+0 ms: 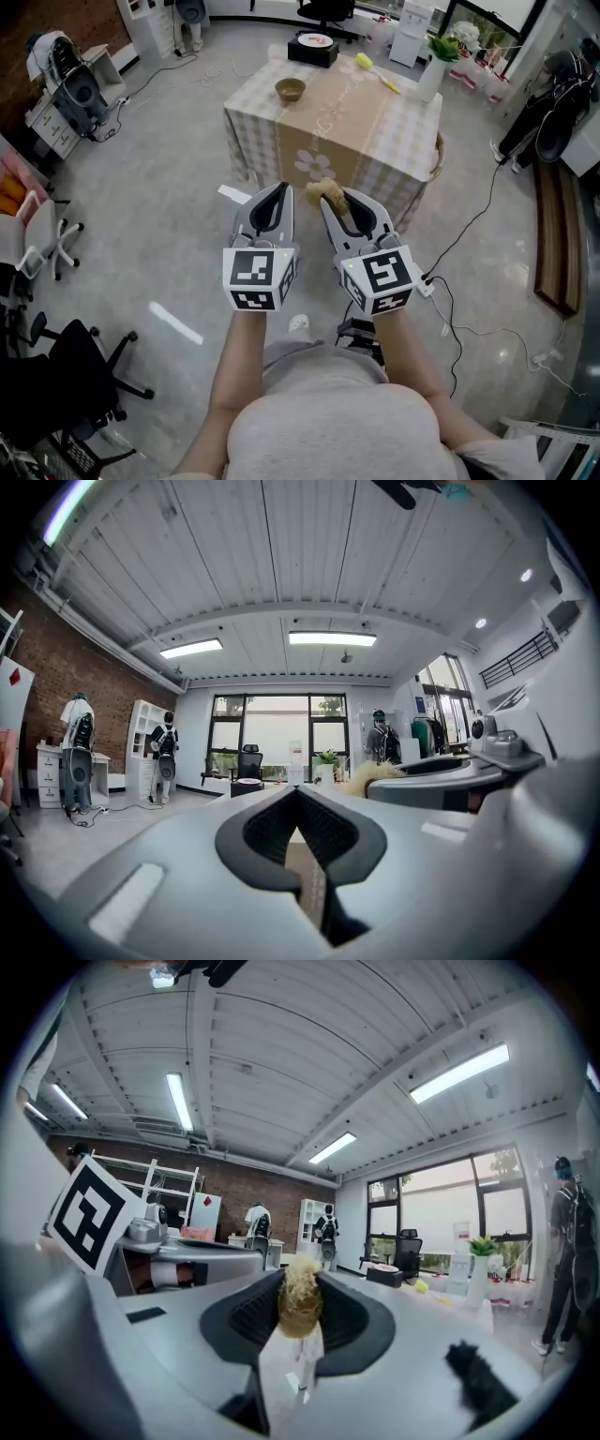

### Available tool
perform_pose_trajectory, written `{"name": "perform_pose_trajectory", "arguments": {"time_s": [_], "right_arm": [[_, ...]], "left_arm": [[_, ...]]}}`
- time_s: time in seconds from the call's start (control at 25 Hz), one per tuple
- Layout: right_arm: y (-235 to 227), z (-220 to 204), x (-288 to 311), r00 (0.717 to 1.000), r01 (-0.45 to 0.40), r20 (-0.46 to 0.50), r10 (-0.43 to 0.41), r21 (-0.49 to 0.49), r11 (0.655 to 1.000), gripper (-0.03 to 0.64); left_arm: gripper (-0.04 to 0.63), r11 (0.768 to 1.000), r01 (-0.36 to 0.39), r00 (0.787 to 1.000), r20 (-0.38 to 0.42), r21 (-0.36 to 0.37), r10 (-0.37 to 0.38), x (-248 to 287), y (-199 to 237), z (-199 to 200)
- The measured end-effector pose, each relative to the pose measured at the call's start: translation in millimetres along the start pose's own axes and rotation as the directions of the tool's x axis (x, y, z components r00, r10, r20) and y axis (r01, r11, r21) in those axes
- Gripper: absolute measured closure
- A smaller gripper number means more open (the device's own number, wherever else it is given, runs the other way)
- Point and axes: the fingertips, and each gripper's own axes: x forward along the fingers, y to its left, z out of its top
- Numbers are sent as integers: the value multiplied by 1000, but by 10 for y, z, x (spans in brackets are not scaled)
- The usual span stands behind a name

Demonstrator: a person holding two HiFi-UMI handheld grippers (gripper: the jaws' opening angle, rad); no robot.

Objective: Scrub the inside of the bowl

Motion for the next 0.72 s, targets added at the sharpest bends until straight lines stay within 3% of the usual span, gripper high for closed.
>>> {"name": "perform_pose_trajectory", "arguments": {"time_s": [0.32,0.72], "right_arm": [[-55,13,488,1000,26,-2,-26,8,1000,518],[-204,-54,773,999,42,-14,-42,9,999,518]], "left_arm": [[591,1000,29,1000,-10,-3,-29,309,391,-25],[591,999,46,999,-17,-2,-46,607,567,-87]]}}
